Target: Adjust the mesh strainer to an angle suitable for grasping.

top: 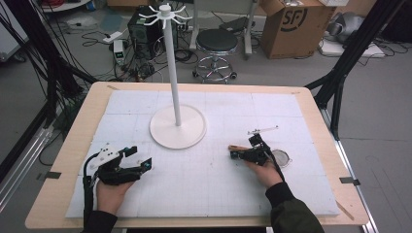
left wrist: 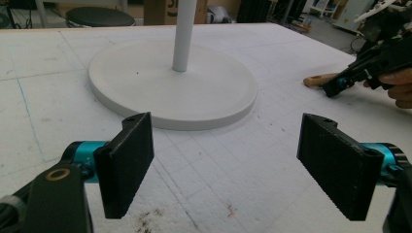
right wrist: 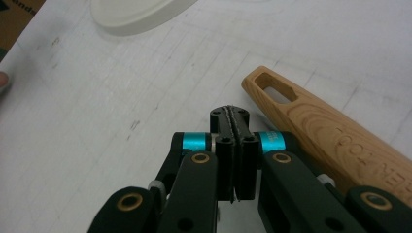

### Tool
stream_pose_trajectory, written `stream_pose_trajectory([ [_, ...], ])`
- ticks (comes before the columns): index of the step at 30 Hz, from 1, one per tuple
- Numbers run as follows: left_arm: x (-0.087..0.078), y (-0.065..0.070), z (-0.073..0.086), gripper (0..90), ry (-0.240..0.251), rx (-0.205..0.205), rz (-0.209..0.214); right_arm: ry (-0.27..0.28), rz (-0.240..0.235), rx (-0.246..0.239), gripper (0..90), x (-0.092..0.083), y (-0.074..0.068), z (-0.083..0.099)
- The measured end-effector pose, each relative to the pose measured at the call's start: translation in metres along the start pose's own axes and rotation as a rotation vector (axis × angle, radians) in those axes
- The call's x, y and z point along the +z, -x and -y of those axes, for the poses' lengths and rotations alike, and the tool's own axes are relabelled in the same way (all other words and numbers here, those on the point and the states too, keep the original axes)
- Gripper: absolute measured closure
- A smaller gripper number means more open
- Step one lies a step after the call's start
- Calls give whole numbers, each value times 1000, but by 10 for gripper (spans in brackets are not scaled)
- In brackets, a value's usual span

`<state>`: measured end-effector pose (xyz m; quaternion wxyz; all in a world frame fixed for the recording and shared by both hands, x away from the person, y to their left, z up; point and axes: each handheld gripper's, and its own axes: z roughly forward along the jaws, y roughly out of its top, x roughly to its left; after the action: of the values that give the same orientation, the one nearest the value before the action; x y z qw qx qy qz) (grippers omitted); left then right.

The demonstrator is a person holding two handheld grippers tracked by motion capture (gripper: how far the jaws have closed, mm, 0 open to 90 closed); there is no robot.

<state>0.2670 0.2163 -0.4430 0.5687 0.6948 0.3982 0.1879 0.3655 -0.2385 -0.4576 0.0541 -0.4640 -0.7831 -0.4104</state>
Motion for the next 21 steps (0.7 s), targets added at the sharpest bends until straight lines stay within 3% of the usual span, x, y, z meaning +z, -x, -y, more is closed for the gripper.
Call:
stream_pose_trajectory([
  [4,-1,-1,-1,215,3,2,-1,8,16,8,896,3,3,-5],
  [14,2,-2,-1,215,3,-5,-2,16,-10,36,898,3,8,-6],
  [21,5,-3,-3,216,10,-12,-7,19,-14,29,898,4,10,-7],
])
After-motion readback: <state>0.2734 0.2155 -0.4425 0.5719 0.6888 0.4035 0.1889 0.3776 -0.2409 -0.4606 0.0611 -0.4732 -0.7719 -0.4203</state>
